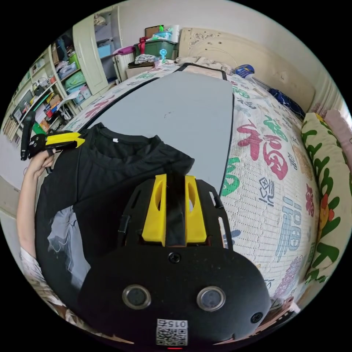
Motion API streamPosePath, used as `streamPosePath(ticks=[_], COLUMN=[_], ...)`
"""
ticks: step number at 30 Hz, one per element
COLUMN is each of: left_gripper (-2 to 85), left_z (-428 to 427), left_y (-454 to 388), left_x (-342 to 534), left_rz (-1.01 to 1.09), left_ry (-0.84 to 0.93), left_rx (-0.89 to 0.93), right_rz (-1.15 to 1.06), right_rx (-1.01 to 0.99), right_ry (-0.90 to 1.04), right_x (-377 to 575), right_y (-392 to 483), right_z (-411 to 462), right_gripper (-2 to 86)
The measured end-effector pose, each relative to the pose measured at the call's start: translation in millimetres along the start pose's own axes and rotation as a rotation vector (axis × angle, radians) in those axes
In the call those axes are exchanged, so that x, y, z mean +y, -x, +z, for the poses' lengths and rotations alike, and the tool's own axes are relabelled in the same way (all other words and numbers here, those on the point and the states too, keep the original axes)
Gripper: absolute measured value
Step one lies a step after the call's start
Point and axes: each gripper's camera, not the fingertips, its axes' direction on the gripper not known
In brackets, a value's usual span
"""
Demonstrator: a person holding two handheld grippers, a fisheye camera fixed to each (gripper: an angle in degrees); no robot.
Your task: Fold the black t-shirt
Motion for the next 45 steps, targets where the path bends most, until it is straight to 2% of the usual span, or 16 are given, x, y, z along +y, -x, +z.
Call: streamPosePath(ticks=[5,10,13,15,16,18,19,21,24,29,35,38,42,45], left_gripper=[2.2,1.5,1.5,1.5,1.5,1.5,1.5,1.5,1.2,1.2,6.4,7.1,7.4,7.8], left_z=[-3.8,-71.3,-148.5,-208.6,-219.2,-236.9,-236.9,-222.4,-186.8,-175.8,-135.2,-118.0,-109.0,-99.9], left_y=[-1.9,-11.9,-46.6,-78.4,-85.3,-117.8,-127.1,-157.4,-167.3,-159.8,-199.6,-203.7,-211.2,-223.5], left_x=[49.9,144.2,261.0,386.7,420.0,557.1,593.3,723.4,821.6,895.2,933.4,953.8,980.9,989.3], left_rz=[0.053,0.122,0.201,0.291,0.307,0.391,0.410,0.418,0.322,0.202,0.443,0.460,0.452,0.492], left_ry=[-0.061,-0.243,-0.412,-0.495,-0.497,-0.436,-0.435,-0.451,-0.425,-0.498,-0.412,-0.427,-0.417,-0.413], left_rx=[-0.117,-0.164,-0.220,-0.190,-0.173,-0.081,-0.074,-0.092,-0.072,-0.121,-0.250,-0.287,-0.385,-0.387], right_rz=[-0.037,-0.085,-0.111,-0.165,-0.184,-0.288,-0.310,-0.314,-0.279,-0.199,-0.352,-0.350,-0.388,-0.454], right_rx=[0.126,0.140,0.097,0.029,0.015,-0.064,-0.083,-0.076,-0.046,-0.052,-0.040,0.001,0.033,0.104], right_ry=[-0.058,-0.209,-0.324,-0.407,-0.418,-0.402,-0.389,-0.357,-0.352,-0.396,-0.407,-0.343,-0.377,-0.396], right_x=[50.7,157.6,279.6,412.7,448.8,598.1,635.9,775.5,891.6,964.8,1014.1,1027.7,1064.8,1078.0], right_y=[71.6,150.5,203.2,250.1,262.8,316.2,329.3,377.7,420.1,456.1,531.9,555.9,593.2,632.8], right_z=[-12.5,-106.7,-206.4,-286.9,-303.8,-347.1,-350.7,-344.3,-322.0,-319.6,-330.9,-316.4,-333.3,-344.6], right_gripper=[3.2,2.9,2.7,2.6,2.6,3.0,3.5,5.0,6.8,9.0,11.1,11.8,12.5,12.9])
